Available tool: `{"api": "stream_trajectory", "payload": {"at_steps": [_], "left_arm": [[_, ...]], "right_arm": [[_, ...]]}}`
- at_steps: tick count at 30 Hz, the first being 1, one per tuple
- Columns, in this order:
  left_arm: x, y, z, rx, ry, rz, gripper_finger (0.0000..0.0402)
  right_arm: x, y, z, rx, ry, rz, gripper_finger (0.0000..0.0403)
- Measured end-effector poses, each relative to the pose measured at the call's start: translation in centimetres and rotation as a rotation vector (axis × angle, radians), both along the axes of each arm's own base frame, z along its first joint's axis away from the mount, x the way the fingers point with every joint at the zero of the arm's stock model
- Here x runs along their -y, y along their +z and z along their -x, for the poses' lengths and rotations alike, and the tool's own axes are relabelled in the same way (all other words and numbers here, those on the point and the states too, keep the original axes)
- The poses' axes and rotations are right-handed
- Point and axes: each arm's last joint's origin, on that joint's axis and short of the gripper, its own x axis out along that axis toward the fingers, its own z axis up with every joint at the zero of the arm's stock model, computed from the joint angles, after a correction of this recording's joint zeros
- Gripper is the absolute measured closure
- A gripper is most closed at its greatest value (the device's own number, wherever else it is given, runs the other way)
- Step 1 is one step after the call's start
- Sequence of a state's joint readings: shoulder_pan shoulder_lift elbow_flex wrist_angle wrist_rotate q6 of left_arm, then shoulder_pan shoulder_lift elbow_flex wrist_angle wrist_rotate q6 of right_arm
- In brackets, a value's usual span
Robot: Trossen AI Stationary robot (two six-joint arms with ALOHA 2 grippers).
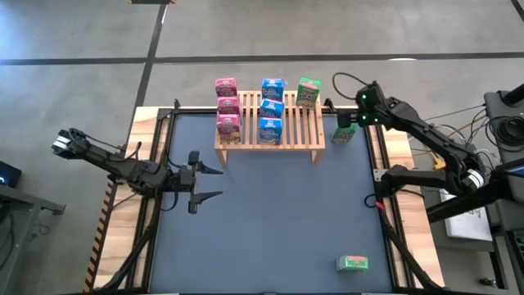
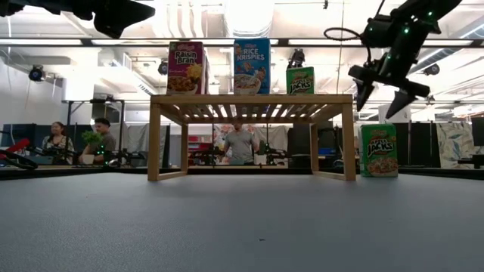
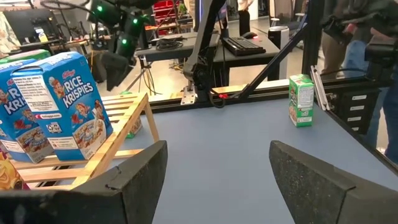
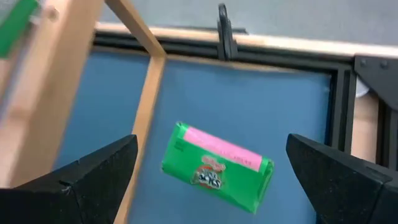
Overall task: Stack cereal on shelf
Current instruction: Put the top green cereal box on the shelf aligned with the other green cereal box
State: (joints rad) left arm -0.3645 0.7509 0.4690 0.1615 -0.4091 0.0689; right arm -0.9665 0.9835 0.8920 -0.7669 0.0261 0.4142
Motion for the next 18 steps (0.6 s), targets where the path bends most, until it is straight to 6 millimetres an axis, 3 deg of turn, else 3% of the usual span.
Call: {"api": "stream_trajectory", "payload": {"at_steps": [18], "left_arm": [[0.0, 0.0, 0.0, -0.005, 0.000, -0.002, 0.0136]], "right_arm": [[0.4, -1.8, -0.4, 0.000, -0.036, -0.046, 0.0003]]}}
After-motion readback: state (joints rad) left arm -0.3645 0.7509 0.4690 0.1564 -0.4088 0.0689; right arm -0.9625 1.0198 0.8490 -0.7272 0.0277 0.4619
